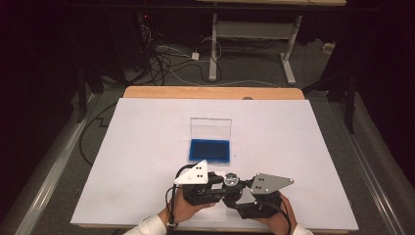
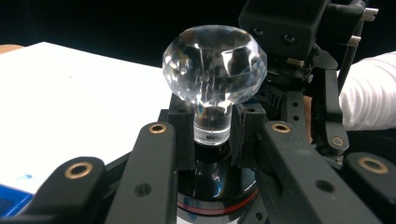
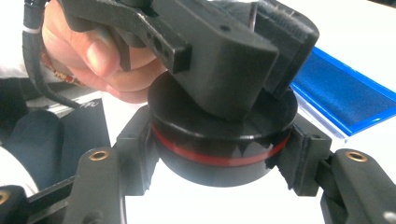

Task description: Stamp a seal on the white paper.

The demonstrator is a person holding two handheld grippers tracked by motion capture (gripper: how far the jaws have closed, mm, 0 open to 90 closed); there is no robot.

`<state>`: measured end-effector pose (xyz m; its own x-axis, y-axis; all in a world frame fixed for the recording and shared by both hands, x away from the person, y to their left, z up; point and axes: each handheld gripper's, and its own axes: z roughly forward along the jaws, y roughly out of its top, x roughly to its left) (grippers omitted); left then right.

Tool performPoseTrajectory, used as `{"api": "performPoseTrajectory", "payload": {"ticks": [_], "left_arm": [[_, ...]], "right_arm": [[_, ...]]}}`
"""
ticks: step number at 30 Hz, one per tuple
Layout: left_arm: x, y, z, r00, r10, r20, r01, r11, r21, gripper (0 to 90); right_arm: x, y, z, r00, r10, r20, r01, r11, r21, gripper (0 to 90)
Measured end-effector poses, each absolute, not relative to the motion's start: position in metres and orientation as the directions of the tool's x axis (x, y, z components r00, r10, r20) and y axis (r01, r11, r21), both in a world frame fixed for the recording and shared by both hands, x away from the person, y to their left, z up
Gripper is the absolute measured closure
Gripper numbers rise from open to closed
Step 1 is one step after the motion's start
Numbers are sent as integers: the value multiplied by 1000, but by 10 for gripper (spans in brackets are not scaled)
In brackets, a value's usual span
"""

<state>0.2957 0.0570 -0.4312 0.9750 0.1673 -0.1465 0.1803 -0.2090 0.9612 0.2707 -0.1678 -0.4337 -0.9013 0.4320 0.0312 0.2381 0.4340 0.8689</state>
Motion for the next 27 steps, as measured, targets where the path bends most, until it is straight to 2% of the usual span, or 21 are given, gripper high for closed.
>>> {"api": "performPoseTrajectory", "payload": {"ticks": [6, 15, 16, 19, 20, 21, 23, 24, 25, 26, 27], "left_arm": [[297, 57, -432, 975, 170, -144, 179, -215, 960, 721], [297, 55, -434, 975, 165, -146, 182, -225, 957, 721], [293, 51, -434, 964, 173, -201, 231, -179, 956, 720], [294, 51, -435, 964, 174, -202, 233, -182, 955, 720], [298, 55, -434, 975, 169, -144, 181, -233, 955, 720], [294, 51, -436, 964, 175, -198, 230, -188, 955, 720], [294, 51, -436, 965, 176, -196, 229, -192, 954, 720], [298, 54, -435, 975, 170, -145, 183, -236, 954, 720], [298, 54, -436, 974, 171, -149, 187, -232, 955, 720], [295, 51, -437, 965, 175, -197, 230, -194, 954, 720], [295, 51, -437, 964, 177, -196, 229, -194, 954, 720]], "right_arm": [[271, -166, -435, -900, 436, 0, 217, 448, 867, 381], [272, -167, -437, -903, 429, 16, 225, 442, 869, 372], [272, -167, -437, -903, 430, 17, 225, 439, 870, 372], [272, -167, -437, -904, 426, 19, 227, 443, 867, 353], [272, -166, -438, -904, 426, 20, 228, 444, 867, 339], [272, -166, -438, -906, 423, 18, 227, 449, 864, 321], [272, -165, -438, -907, 420, 13, 224, 456, 861, 302], [272, -164, -439, -908, 419, 17, 228, 458, 859, 295], [272, -164, -439, -908, 419, 15, 227, 460, 859, 293], [272, -165, -439, -908, 418, 20, 228, 455, 861, 305], [272, -165, -439, -908, 418, 22, 229, 453, 862, 312]]}}
